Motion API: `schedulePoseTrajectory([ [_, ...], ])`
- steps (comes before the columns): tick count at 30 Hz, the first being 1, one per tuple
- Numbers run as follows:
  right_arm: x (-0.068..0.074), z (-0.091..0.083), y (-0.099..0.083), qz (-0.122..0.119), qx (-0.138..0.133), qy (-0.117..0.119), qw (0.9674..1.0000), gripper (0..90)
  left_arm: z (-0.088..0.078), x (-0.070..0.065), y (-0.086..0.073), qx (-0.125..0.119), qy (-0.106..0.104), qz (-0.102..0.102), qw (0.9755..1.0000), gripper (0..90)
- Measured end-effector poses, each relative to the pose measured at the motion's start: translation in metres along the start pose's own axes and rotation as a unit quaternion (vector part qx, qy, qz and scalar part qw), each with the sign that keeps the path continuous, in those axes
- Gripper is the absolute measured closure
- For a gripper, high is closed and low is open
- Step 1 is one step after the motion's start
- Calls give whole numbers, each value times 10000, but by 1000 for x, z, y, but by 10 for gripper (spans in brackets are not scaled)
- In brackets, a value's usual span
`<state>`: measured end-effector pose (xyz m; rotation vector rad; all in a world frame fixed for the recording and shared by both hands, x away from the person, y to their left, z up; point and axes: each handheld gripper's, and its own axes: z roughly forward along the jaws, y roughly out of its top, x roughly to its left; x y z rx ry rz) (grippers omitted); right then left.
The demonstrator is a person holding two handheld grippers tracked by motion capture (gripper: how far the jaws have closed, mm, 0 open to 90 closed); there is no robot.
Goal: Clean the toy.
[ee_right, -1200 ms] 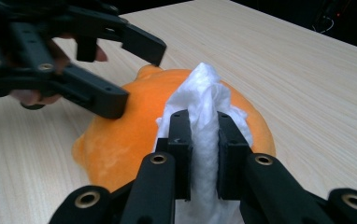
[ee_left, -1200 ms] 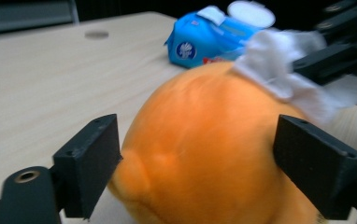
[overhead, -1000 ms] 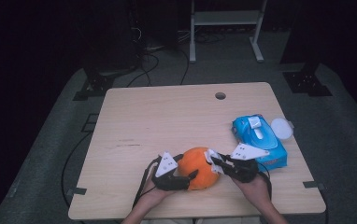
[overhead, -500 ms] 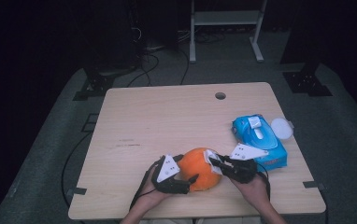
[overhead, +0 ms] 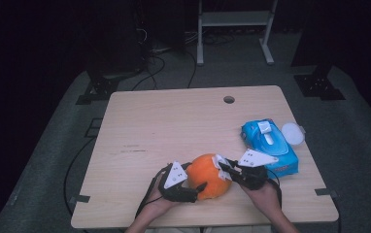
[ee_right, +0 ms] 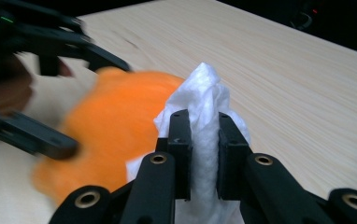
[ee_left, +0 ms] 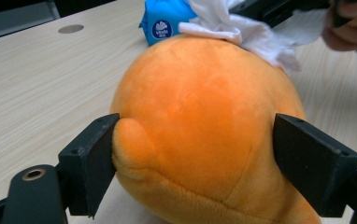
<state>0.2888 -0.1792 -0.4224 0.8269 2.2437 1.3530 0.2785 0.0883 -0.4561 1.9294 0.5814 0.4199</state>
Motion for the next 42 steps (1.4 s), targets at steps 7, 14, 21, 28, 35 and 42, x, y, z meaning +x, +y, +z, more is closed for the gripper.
schedulePoseTrajectory([
  [7,13,1,5,-24,-119,173,9998,785,3,-6,2,45,28,224,9997,204],
  [14,23,3,9,-293,-73,288,9991,784,0,-4,3,-6,45,123,9999,173],
  [21,10,5,2,-66,-47,185,9998,785,3,5,1,27,-163,-482,9987,182],
  [28,41,5,12,-543,-177,358,9977,784,3,-16,9,77,32,468,9989,239],
  [35,13,-2,8,-144,-166,60,9997,784,3,-16,8,17,-37,492,9988,247],
  [42,42,8,12,-421,-236,550,9973,781,5,-19,7,119,41,671,9977,248],
])
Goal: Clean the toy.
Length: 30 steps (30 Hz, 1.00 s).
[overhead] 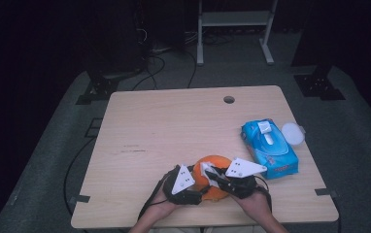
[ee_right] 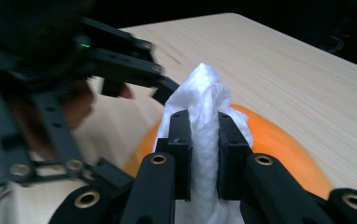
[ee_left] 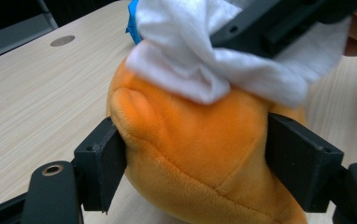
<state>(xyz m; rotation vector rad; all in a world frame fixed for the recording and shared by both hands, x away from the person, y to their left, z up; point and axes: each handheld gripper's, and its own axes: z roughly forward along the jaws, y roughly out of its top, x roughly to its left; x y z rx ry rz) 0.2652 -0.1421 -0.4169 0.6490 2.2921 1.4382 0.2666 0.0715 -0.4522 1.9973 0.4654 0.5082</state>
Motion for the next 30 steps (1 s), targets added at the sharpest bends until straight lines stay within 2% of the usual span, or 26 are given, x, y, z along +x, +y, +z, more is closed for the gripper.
schedulePoseTrajectory([
  [2,0,0,1,-82,57,-53,9999,781,0,0,-1,-25,-7,-15,10000,248],
  [5,-12,-7,1,42,65,-267,9996,782,-1,2,-2,-98,-106,-90,9999,249],
  [6,-17,-9,-1,71,69,-337,9994,782,-2,5,-3,-135,-194,-223,9995,248],
  [8,-27,-13,-7,182,80,-360,9992,782,-2,12,-4,-271,-389,-628,9969,236],
  [10,-29,-14,-9,196,83,-371,9991,783,-3,21,-6,-334,-582,-1170,9909,201],
  [11,-28,-14,-10,194,87,-372,9991,784,-2,23,-8,-319,-639,-1295,9890,198],
  [12,-28,-14,-10,179,88,-367,9991,785,0,24,-11,-283,-658,-1354,9882,193],
  [14,-25,-14,-10,143,98,-349,9992,785,1,22,-12,-264,-687,-1336,9883,204],
  [17,-20,-14,-6,128,53,-342,9993,785,1,16,-7,-203,-530,-996,9934,267],
  [19,-12,-13,-1,106,-22,-177,9998,785,0,7,-3,-198,-418,-610,9971,298],
  [20,-4,-11,2,-28,-34,-75,10000,785,0,4,-2,-187,-390,-444,9981,306],
  [21,2,-10,4,-107,-24,-30,9999,785,-1,1,-1,-167,-355,-239,9989,310],
  [23,8,-10,8,-282,-53,-55,9996,786,-2,-3,1,-150,-307,-44,9994,314],
  [24,6,-12,9,-250,-43,-88,9996,787,-2,-3,1,-135,-285,14,9995,316],
  [26,-6,-17,7,-125,-42,-302,9995,787,-3,-1,-1,-113,-301,46,9995,318],
  [28,-23,-22,0,107,22,-513,9986,787,-3,1,-3,-145,-347,-68,9993,317],
  [30,-35,-26,-6,328,83,-507,9981,786,-3,4,-2,-207,-463,-253,9984,284],
])
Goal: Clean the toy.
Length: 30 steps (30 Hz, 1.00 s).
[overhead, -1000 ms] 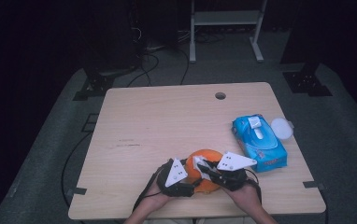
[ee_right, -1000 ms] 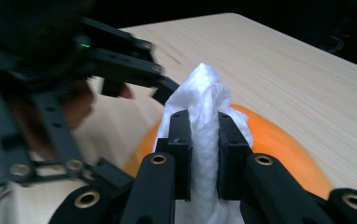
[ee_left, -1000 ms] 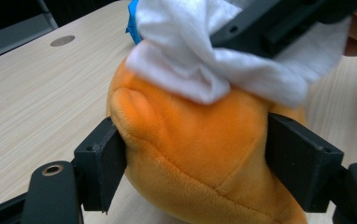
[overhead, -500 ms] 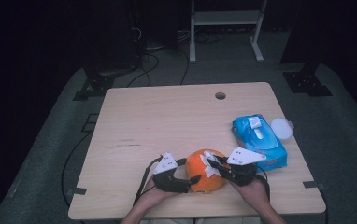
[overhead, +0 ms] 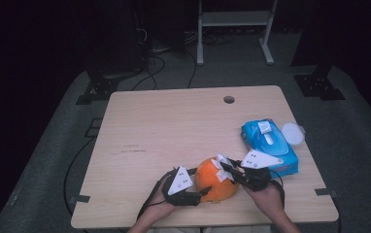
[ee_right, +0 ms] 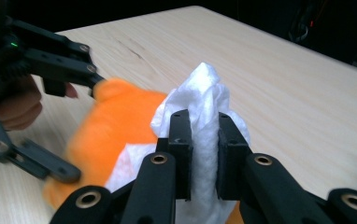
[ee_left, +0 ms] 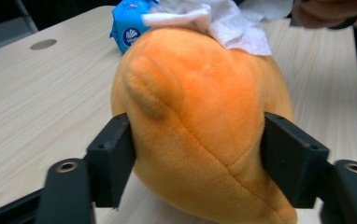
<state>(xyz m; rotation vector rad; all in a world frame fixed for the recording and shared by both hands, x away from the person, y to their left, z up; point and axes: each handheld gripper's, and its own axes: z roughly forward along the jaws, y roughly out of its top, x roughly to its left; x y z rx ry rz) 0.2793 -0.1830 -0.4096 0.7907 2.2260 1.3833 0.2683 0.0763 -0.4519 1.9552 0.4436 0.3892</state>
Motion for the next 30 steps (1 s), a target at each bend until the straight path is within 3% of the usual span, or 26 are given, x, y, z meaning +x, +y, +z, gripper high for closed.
schedulePoseTrajectory([
  [2,1,-2,0,-66,39,23,10000,787,-1,6,2,-170,-162,-414,9989,215],
  [4,7,-1,1,-180,41,118,9998,787,-3,11,3,-292,-222,-658,9972,208],
  [8,16,2,5,-232,20,204,9995,787,-2,3,3,-198,-80,-366,9991,292],
  [11,32,5,12,-300,-77,434,9986,786,-1,-8,8,-144,33,194,9997,314],
  [13,44,9,15,-489,-84,510,9975,784,-1,-11,7,-119,80,357,9993,322],
  [15,46,10,16,-590,-37,474,9971,786,-3,-8,5,-107,84,328,9994,334],
  [16,43,10,16,-531,-37,436,9976,787,-4,-7,4,-85,87,292,9995,337],
  [22,3,-2,1,-28,65,39,10000,787,-4,-2,2,-176,-29,71,9998,302],
  [25,9,-3,2,-145,51,53,9999,789,-4,1,6,-297,-104,-97,9995,200],
  [28,25,1,5,-304,-63,373,9988,787,-5,2,6,-335,-63,-161,9993,187],
  [30,34,5,8,-483,-59,453,9978,785,-6,2,4,-275,-57,-125,9995,206],
])
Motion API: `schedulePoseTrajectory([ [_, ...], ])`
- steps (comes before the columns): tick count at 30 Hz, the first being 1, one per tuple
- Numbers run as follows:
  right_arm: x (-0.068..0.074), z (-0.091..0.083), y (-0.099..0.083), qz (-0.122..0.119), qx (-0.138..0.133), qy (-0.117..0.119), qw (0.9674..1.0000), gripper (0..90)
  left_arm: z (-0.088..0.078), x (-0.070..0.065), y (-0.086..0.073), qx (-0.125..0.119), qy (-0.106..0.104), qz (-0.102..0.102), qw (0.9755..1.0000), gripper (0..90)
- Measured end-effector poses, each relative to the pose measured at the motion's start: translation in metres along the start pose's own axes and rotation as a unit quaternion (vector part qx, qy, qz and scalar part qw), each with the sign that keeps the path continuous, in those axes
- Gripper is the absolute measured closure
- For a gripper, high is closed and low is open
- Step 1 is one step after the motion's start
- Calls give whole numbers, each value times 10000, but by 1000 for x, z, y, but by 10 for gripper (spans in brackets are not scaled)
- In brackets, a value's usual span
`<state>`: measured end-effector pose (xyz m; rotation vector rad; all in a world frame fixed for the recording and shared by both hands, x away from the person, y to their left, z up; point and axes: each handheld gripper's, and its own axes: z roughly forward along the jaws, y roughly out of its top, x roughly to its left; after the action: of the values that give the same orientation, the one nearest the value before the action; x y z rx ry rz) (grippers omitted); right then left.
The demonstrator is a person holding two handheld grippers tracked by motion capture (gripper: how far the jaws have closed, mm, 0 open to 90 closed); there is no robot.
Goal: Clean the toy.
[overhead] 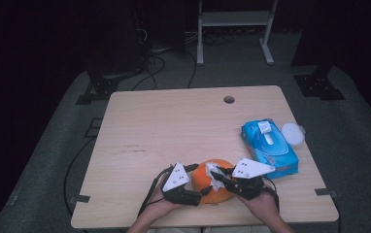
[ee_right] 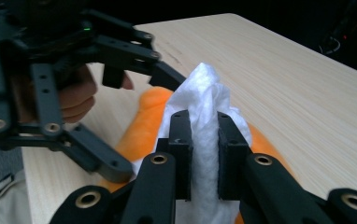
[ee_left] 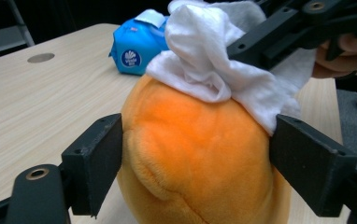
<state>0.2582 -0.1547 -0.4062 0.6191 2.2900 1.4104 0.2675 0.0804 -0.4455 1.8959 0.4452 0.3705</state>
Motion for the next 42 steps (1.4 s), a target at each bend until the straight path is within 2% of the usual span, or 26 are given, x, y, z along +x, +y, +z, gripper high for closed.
schedulePoseTrajectory([
  [1,2,1,0,-43,43,-22,10000,786,-1,0,-1,24,16,47,10000,247],
  [3,-4,-1,-1,18,59,-103,9999,787,-2,1,-1,84,40,72,9999,289],
  [7,-29,-8,-12,405,112,-409,9983,787,-1,3,-4,145,59,64,9999,304],
  [9,-37,-11,-17,546,142,-517,9971,787,-2,4,-5,137,47,33,9999,304],
  [11,-41,-12,-19,673,117,-490,9965,787,-2,4,-4,144,33,21,9999,293],
  [14,-31,-9,-16,540,41,-383,9978,789,-4,5,0,27,13,-91,10000,206],
  [17,-17,-6,-10,363,-97,-74,9993,789,-4,6,1,-48,20,-136,9999,165],
  [19,-9,-5,-7,172,-102,-14,9998,789,-3,6,0,-3,-2,-162,9999,165],
  [21,-9,-4,-7,106,-81,-33,9999,789,-3,6,-1,54,-10,-89,9999,248],
  [24,-20,-7,-10,273,-15,-172,9995,789,-3,6,-1,152,51,-27,9999,324],
  [27,-36,-11,-18,585,36,-353,9977,789,-4,10,-3,208,81,-130,9997,338],
  [30,-41,-14,-23,706,60,-448,9965,789,-7,14,-6,239,93,-219,9994,342],
  [34,-25,-12,-15,499,-84,-257,9984,788,-12,17,-11,346,149,-212,9991,343],
  [37,-15,-11,-9,229,-129,-164,9995,786,-15,18,-12,362,152,-217,9990,344],
  [39,-17,-11,-10,293,-103,-175,9994,786,-15,17,-12,360,169,-222,9990,345],
  [42,-27,-11,-15,468,26,-316,9984,787,-13,17,-12,364,181,-251,9989,346],
])
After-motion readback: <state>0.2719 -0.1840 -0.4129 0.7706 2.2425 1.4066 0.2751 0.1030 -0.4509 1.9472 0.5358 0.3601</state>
